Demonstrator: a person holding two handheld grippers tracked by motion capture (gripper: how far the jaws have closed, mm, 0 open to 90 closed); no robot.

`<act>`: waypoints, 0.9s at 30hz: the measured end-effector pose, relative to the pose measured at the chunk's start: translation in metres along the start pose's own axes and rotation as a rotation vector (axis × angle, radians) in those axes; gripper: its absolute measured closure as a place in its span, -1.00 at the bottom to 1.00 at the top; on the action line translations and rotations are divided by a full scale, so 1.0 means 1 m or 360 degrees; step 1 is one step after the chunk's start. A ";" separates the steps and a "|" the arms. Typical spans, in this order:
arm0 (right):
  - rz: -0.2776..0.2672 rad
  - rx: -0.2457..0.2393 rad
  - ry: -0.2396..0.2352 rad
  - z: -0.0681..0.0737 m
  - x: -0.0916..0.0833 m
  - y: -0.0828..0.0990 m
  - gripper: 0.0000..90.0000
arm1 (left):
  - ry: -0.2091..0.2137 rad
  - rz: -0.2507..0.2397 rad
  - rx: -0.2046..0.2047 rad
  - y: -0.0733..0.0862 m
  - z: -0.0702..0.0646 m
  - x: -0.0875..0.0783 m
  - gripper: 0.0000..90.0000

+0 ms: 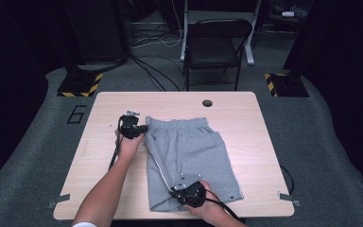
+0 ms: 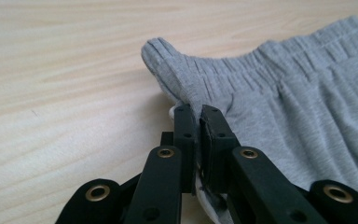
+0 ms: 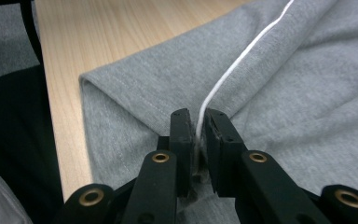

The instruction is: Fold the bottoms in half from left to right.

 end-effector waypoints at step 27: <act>-0.0304 0.0045 0.0000 0.006 -0.060 -0.006 0.81 | 0.0033 -0.0097 0.0202 -0.055 -0.053 -0.034 0.91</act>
Point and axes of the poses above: each handheld gripper's, and its own axes: x roughly forward along the jaws, y roughly out of its underside, z roughly to its left, the point moved 2 cm from there along x, roughly forward along the jaws, and after that the axes turned 15 degrees about z, right-handed, at the moved point
